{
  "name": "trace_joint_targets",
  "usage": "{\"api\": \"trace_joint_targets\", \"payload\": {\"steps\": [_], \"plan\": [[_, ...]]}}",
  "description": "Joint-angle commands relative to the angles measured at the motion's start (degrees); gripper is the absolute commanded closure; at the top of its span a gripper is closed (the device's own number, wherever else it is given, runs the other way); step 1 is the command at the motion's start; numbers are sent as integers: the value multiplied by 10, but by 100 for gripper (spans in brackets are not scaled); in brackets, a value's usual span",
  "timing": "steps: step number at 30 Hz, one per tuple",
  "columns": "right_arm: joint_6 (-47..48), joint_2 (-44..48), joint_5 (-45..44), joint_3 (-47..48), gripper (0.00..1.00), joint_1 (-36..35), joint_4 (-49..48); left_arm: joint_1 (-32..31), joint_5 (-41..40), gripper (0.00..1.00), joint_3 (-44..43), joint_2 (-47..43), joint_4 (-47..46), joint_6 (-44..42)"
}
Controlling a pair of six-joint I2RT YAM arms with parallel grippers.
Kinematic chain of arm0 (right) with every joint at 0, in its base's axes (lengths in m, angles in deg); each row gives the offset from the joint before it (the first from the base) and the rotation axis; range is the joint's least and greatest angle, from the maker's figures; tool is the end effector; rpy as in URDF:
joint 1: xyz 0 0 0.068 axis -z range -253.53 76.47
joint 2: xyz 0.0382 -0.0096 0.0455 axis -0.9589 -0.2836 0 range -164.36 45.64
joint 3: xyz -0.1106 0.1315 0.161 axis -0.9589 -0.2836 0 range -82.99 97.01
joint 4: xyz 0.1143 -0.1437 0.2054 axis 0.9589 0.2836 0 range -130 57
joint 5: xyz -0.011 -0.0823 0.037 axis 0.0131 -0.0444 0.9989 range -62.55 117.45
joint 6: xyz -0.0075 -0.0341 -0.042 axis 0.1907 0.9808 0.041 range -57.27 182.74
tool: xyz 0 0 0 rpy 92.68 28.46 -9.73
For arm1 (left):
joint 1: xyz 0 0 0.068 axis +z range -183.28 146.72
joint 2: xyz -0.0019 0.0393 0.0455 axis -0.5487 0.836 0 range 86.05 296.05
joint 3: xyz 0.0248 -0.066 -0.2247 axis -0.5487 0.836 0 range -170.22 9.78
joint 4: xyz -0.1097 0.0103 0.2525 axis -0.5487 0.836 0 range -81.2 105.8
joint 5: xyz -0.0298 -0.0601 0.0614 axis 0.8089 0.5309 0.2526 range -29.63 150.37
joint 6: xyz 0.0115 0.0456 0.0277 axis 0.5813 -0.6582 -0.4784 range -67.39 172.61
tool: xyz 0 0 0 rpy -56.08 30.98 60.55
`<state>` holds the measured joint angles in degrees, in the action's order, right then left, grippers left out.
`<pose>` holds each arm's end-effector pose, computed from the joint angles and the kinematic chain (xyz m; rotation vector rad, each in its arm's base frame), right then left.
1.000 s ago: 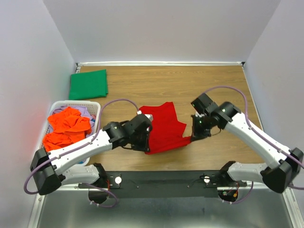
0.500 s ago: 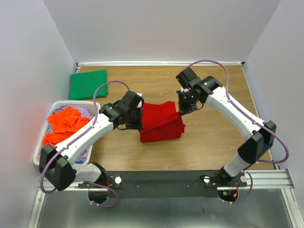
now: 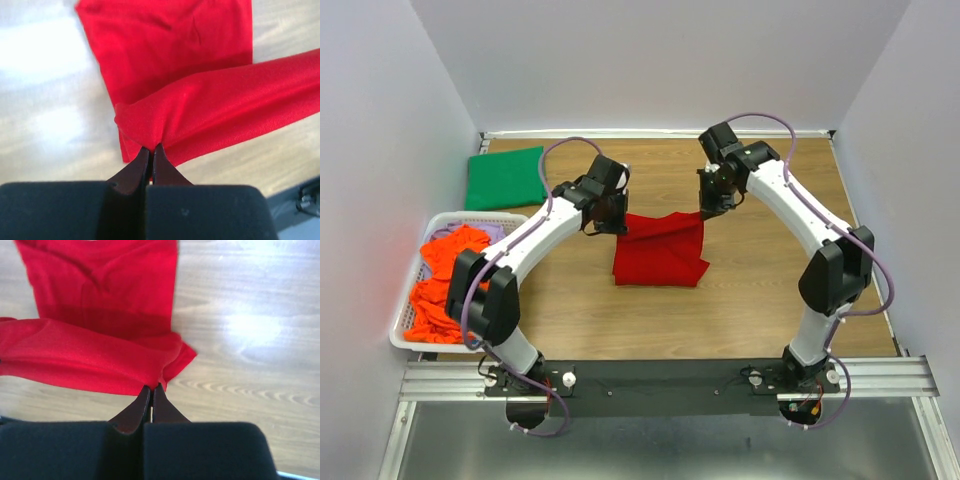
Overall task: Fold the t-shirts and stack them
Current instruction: Fold the tshirt
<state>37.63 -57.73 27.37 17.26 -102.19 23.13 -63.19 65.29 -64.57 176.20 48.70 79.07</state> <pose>0.3328 0.1820 0.2771 -0.0852 2.7581 0.2604 0.3012 -0.1768 0.2344 0.1131 2.6101 -0.4797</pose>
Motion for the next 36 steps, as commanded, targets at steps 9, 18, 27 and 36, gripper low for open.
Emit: {"api": "trace_joint_targets", "payload": {"steps": [9,18,27,36], "plan": [[30,-86,12,-11,99,40,-96,57,-22,100,-62,138,-78,-35],[18,-137,-21,-24,91,54,-161,69,-45,83,-61,178,-148,-23],[59,-40,-15,-74,50,55,-254,71,-86,36,-14,80,-174,-22],[110,52,268,-267,47,56,-424,57,31,44,179,-74,-318,-40]]}}
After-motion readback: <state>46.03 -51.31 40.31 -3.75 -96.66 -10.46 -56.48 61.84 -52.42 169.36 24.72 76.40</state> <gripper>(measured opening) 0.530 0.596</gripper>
